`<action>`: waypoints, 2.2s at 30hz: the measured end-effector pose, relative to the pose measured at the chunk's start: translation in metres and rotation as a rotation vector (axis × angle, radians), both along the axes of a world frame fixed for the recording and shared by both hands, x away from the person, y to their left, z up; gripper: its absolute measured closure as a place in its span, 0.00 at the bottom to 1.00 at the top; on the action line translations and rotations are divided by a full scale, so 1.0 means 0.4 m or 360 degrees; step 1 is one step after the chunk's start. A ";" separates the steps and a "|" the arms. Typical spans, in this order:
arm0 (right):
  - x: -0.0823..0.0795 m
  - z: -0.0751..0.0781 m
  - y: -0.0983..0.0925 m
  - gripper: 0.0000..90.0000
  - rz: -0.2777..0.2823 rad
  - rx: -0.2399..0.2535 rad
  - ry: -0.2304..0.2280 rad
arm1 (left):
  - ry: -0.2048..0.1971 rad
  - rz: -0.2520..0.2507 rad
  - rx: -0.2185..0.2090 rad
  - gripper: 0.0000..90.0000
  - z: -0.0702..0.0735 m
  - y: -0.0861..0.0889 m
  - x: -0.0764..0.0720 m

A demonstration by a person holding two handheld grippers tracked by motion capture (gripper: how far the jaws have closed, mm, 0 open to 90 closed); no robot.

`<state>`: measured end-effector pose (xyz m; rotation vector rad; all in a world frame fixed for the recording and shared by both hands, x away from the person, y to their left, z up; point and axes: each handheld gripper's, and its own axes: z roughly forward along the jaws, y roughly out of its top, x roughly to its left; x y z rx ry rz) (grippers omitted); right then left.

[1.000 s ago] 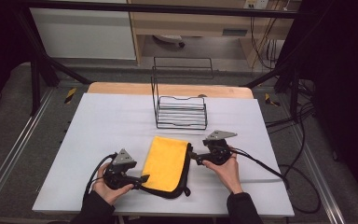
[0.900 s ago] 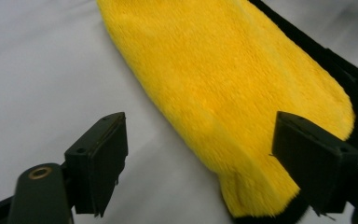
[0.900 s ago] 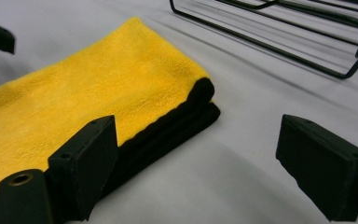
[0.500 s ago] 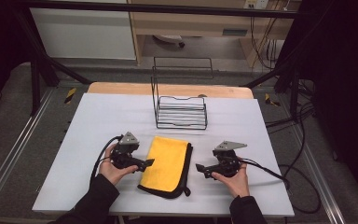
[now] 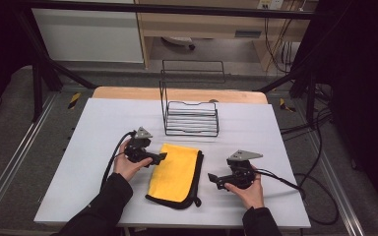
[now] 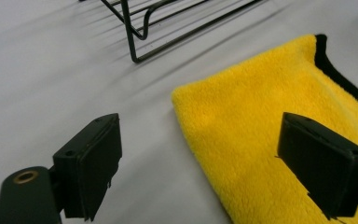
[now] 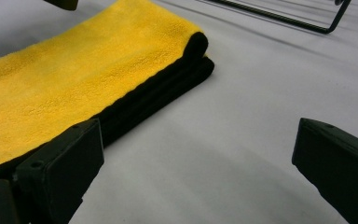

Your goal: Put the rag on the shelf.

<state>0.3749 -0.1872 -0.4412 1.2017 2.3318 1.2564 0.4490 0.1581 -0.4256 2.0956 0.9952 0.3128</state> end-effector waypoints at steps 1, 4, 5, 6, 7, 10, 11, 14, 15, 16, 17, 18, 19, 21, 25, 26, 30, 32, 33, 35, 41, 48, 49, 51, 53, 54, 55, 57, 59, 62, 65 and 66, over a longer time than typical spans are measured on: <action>0.000 0.000 -0.001 0.03 -0.0001 -0.0003 -0.0006 | -0.0005 0.0009 0.0022 0.16 -0.001 -0.001 0.007; 0.001 0.001 -0.002 0.03 -0.0007 -0.0011 -0.0011 | 0.0000 0.0032 0.0033 0.18 -0.003 -0.006 0.024; 0.001 0.001 -0.002 0.03 -0.0013 -0.0008 -0.0017 | -0.0003 0.0042 0.0023 0.19 -0.005 -0.007 0.028; 0.000 0.001 -0.002 0.03 -0.0015 -0.0006 -0.0016 | -0.0010 0.0052 0.0014 0.20 -0.007 -0.008 0.032; 0.001 0.002 -0.002 0.03 -0.0017 -0.0004 -0.0017 | -0.0008 0.0062 0.0008 0.22 -0.010 -0.008 0.036; -0.001 0.002 -0.002 0.03 -0.0019 0.0000 -0.0018 | 0.0015 0.0079 0.0012 0.26 -0.024 -0.009 0.047; -0.001 0.002 -0.002 0.03 -0.0022 0.0001 -0.0016 | 0.0020 0.0083 0.0016 0.28 -0.028 -0.010 0.049; -0.001 0.002 -0.002 0.03 -0.0023 0.0001 -0.0017 | 0.0027 0.0092 0.0017 0.36 -0.037 -0.011 0.055; -0.001 0.002 -0.001 0.03 -0.0024 0.0005 -0.0016 | 0.0028 0.0089 0.0016 0.40 -0.040 -0.012 0.057; 0.000 0.001 -0.001 0.03 -0.0020 0.0002 -0.0020 | 0.0029 0.0089 0.0013 0.43 -0.042 -0.014 0.058; 0.000 0.001 -0.001 0.03 -0.0020 0.0001 -0.0016 | 0.0037 0.0090 0.0012 0.46 -0.045 -0.016 0.059; 0.000 0.001 -0.001 0.03 -0.0020 0.0002 -0.0016 | 0.0040 0.0087 0.0005 0.49 -0.048 -0.018 0.060; 0.000 0.002 -0.001 0.03 -0.0021 0.0002 -0.0018 | 0.0049 0.0082 0.0003 0.52 -0.050 -0.020 0.061; -0.001 0.003 -0.001 0.03 -0.0024 0.0008 -0.0013 | 0.0060 0.0067 -0.0004 0.58 -0.052 -0.025 0.061; -0.001 0.003 -0.001 0.04 -0.0029 0.0016 -0.0013 | 0.0082 0.0041 -0.0016 0.68 -0.053 -0.028 0.057; 0.000 0.003 -0.001 0.04 -0.0028 0.0019 -0.0013 | 0.0091 0.0034 -0.0017 0.71 -0.054 -0.030 0.057; 0.004 0.003 0.001 0.04 -0.0036 0.0031 -0.0007 | 0.0118 0.0018 -0.0044 0.81 -0.057 -0.036 0.055; 0.007 0.003 0.002 0.04 -0.0044 0.0040 0.0004 | 0.0104 0.0008 -0.0029 0.83 -0.058 -0.042 0.052; 0.008 0.003 0.003 0.04 -0.0050 0.0043 0.0009 | 0.0100 0.0005 -0.0020 0.84 -0.057 -0.043 0.050; 0.012 0.002 0.005 0.03 -0.0059 0.0057 0.0004 | 0.0091 -0.0005 -0.0012 0.85 -0.057 -0.045 0.049; 0.034 0.006 0.027 0.02 -0.0116 0.0036 0.0010 | 0.0066 -0.0040 0.0015 0.89 -0.058 -0.049 0.045; 0.082 0.010 0.081 0.13 -0.0159 0.0042 0.0012 | 0.0039 -0.0045 0.0042 0.90 -0.059 -0.053 0.042; 0.092 0.009 0.089 0.15 -0.0177 0.0053 0.0017 | 0.0035 -0.0050 0.0047 0.90 -0.059 -0.052 0.042; 0.112 0.002 0.103 0.19 -0.0200 0.0047 0.0035 | 0.0027 -0.0045 0.0046 0.90 -0.060 -0.053 0.041; 0.128 -0.010 0.117 0.25 -0.0219 0.0060 0.0058 | 0.0018 -0.0039 0.0059 0.90 -0.059 -0.056 0.039; 0.135 -0.017 0.123 0.26 -0.0234 0.0054 0.0067 | 0.0018 -0.0039 0.0059 0.90 -0.059 -0.056 0.039; 0.140 -0.023 0.128 0.29 -0.0242 0.0036 0.0075 | 0.0007 -0.0039 0.0075 0.90 -0.058 -0.059 0.037; 0.148 -0.034 0.137 0.33 -0.0251 0.0015 0.0083 | -0.0001 -0.0039 0.0077 0.90 -0.059 -0.059 0.036; 0.152 -0.040 0.141 0.38 -0.0256 0.0018 0.0091 | 0.0016 -0.0040 0.0058 0.90 -0.059 -0.056 0.039; 0.150 -0.041 0.142 0.44 -0.0259 0.0025 0.0096 | 0.0014 -0.0041 0.0048 0.90 -0.060 -0.054 0.038; 0.150 -0.040 0.143 0.50 -0.0257 0.0040 0.0115 | 0.0010 -0.0029 0.0059 0.90 -0.059 -0.057 0.036; 0.150 -0.040 0.144 0.51 -0.0262 0.0043 0.0116 | 0.0012 -0.0025 0.0057 0.90 -0.059 -0.057 0.036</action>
